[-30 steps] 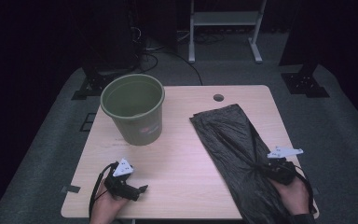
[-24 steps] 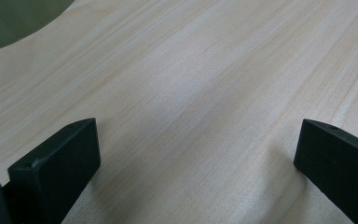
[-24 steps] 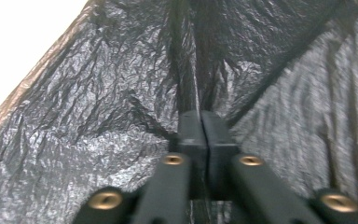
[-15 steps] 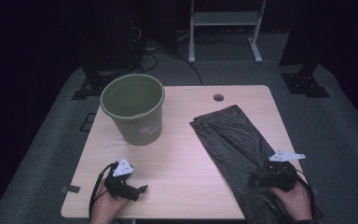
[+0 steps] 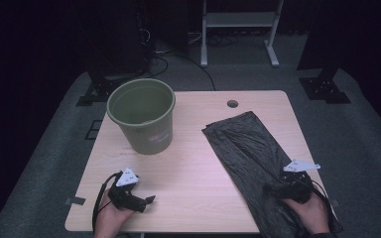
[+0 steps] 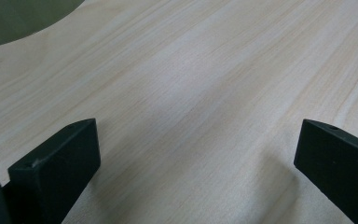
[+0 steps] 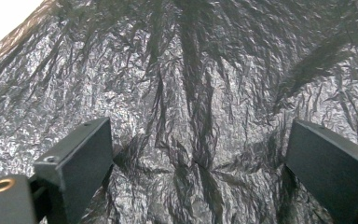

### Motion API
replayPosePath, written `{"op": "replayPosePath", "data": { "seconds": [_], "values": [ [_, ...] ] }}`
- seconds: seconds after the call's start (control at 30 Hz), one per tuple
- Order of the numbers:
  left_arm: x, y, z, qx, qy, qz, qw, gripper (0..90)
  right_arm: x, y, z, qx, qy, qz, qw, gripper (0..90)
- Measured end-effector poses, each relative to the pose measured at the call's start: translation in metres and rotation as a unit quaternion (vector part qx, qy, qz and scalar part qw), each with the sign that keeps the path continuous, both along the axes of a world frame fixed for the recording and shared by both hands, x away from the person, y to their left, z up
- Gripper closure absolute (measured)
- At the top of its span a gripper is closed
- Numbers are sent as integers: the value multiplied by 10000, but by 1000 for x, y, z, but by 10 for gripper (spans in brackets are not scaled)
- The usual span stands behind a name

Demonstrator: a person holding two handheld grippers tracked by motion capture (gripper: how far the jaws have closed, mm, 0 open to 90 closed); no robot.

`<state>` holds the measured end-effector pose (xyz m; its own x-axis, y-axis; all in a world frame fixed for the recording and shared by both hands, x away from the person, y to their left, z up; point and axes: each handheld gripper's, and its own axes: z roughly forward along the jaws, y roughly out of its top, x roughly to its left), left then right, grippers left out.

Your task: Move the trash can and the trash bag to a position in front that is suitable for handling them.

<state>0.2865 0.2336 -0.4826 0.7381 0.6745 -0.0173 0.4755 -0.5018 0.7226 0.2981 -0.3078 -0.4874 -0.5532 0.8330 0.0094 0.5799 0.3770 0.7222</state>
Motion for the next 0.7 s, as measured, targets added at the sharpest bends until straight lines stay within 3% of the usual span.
{"op": "replayPosePath", "data": {
  "seconds": [0.23, 0.43, 0.7],
  "values": [
    [1, 4, 13, -193, -15, 105, 9998, 0, 0, 0, 0, 0, 0, -1, 10000, 65],
    [5, 7, 35, -242, -198, 167, 9994, 0, 0, 0, 0, 1, 1, -1, 10000, 66],
    [9, 13, 55, -332, -298, 244, 9987, 0, 0, 0, 0, 1, 0, -1, 10000, 66]
  ]
}}
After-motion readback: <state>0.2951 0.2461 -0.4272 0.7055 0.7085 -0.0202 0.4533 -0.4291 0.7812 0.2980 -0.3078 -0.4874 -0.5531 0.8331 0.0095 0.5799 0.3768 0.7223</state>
